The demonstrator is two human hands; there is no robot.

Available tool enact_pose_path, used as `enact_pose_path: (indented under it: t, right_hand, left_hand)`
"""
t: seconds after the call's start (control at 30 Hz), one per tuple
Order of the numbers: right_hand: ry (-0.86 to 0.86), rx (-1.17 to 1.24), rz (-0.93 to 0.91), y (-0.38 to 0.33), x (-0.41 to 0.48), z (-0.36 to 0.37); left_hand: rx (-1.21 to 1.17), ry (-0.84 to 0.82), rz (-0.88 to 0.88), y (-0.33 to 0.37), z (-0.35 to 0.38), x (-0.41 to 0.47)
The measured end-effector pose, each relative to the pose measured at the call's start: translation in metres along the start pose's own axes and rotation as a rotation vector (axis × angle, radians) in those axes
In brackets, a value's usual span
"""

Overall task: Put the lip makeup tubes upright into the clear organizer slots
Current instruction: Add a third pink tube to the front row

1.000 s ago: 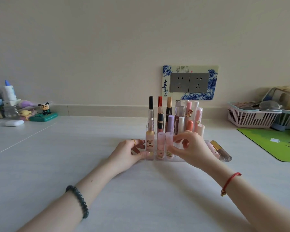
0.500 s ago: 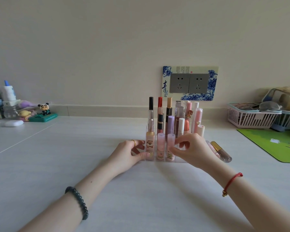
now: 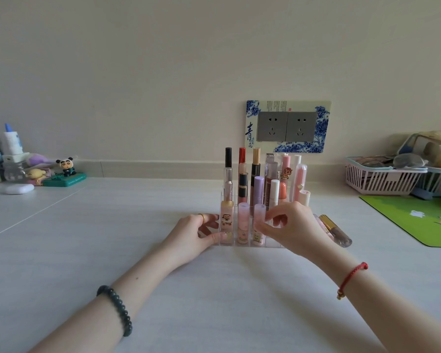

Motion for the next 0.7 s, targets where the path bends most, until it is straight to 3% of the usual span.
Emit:
enact_pose_path:
  t: [0.43, 0.7]
  right_hand:
    - [-0.066, -0.064, -0.035, 0.002, 0.004, -0.010]
    - [0.168, -0.144, 0.017, 0.024, 0.011, -0.046]
  left_hand:
    - [0.009, -0.021, -0.013, 0.002, 0.001, 0.000]
    - [0.011, -0.014, -0.015, 0.002, 0.001, -0.001]
Point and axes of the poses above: each hand's wrist, its own x-axis towards the middle knuckle, its own z-axis out of the palm, y = z × x, the point moved 6 cm from there along x, towards the middle knuckle, and after that the axes turned 11 degrees about -x, right-handed, at the moved point
